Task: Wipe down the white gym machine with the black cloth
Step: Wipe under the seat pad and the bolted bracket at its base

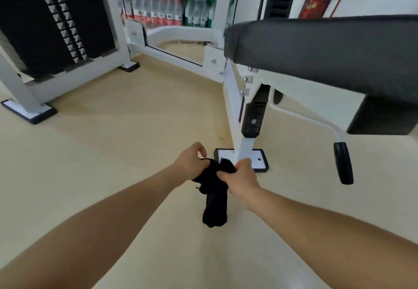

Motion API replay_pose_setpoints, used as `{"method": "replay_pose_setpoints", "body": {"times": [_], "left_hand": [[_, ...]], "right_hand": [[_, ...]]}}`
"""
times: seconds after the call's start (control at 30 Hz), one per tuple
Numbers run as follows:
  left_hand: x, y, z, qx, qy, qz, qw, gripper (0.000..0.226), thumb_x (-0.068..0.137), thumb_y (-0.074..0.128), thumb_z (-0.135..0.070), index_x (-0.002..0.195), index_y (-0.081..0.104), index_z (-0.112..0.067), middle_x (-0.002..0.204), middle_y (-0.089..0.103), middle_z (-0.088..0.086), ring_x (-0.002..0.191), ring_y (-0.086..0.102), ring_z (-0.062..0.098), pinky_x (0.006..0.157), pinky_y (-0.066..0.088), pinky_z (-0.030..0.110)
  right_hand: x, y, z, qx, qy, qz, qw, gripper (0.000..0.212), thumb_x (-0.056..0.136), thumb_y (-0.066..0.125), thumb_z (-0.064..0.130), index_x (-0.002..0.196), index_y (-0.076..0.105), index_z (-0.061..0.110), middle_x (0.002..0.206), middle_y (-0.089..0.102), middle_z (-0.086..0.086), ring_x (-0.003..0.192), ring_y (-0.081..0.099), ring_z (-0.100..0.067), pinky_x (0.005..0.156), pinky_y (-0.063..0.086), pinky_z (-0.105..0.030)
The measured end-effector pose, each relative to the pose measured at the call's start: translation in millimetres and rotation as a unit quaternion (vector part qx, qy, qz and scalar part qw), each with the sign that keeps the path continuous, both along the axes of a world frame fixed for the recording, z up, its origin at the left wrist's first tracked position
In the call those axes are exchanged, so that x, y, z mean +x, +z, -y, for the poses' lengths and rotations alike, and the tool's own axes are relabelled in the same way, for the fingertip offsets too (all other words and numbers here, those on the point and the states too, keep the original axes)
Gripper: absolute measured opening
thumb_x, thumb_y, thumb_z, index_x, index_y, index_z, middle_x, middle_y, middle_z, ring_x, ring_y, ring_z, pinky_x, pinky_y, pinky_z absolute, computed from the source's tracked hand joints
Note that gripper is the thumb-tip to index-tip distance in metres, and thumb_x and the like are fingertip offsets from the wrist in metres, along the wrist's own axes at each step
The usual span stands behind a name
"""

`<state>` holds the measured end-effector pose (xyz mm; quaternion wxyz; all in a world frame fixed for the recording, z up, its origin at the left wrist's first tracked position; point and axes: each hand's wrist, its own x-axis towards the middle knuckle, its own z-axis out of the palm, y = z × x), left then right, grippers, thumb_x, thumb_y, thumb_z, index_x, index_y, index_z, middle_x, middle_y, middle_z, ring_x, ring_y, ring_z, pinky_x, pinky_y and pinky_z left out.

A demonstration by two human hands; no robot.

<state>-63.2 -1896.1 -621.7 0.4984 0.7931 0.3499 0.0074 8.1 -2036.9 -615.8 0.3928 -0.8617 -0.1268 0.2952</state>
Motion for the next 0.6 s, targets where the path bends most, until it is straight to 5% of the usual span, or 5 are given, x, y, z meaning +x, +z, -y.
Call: {"method": "replay_pose_setpoints", "body": {"times": [0.1,0.17,0.27,0.4,0.6], "left_hand": [[22,-14,-15,-0.010,0.018,0.085,0.996,0.009,0.093,0.056,-0.013,0.091,0.053,-0.021,0.080,0.060,0.002,0.068,0.056,0.019,0.056,0.043,0.024],[41,-23,-20,0.021,-0.064,0.077,0.995,0.019,0.092,0.056,-0.013,0.110,0.057,-0.020,0.109,0.063,0.005,0.099,0.058,0.022,0.081,0.045,0.027],[64,-48,-19,0.198,-0.256,-0.039,0.945,0.063,0.092,0.057,-0.025,0.148,0.031,-0.018,0.156,0.025,0.009,0.143,0.022,0.029,0.113,0.028,0.040],[85,-98,-14,0.313,-0.367,-0.120,0.868,0.070,0.100,0.045,-0.032,0.157,0.006,-0.015,0.165,-0.007,0.003,0.151,-0.007,0.026,0.120,0.014,0.050],[109,-140,-12,0.364,-0.359,-0.129,0.850,0.068,0.103,0.028,-0.040,0.156,-0.007,-0.011,0.164,-0.014,0.007,0.150,-0.013,0.024,0.121,0.002,0.047]], "right_hand": [[5,-14,-25,0.042,-0.110,0.008,0.993,0.025,0.088,0.067,0.014,0.101,0.045,0.015,0.104,0.059,-0.010,0.090,0.063,-0.027,0.076,0.056,-0.038],[11,-20,-39,0.015,-0.106,0.009,0.994,0.029,0.089,0.059,0.007,0.114,0.048,0.017,0.116,0.060,-0.011,0.103,0.062,-0.029,0.084,0.053,-0.037],[13,-30,-48,-0.081,-0.010,-0.011,0.997,0.057,0.091,0.051,0.007,0.145,0.034,0.016,0.135,0.053,-0.011,0.118,0.055,-0.029,0.093,0.049,-0.035],[9,-30,-41,-0.152,0.044,-0.028,0.987,0.060,0.097,0.047,0.011,0.153,0.025,0.015,0.150,0.041,-0.008,0.129,0.048,-0.028,0.106,0.043,-0.038],[14,-36,-24,-0.156,0.028,-0.060,0.986,0.063,0.097,0.045,0.006,0.154,0.025,0.022,0.148,0.042,-0.004,0.122,0.052,-0.021,0.094,0.044,-0.028]]}}
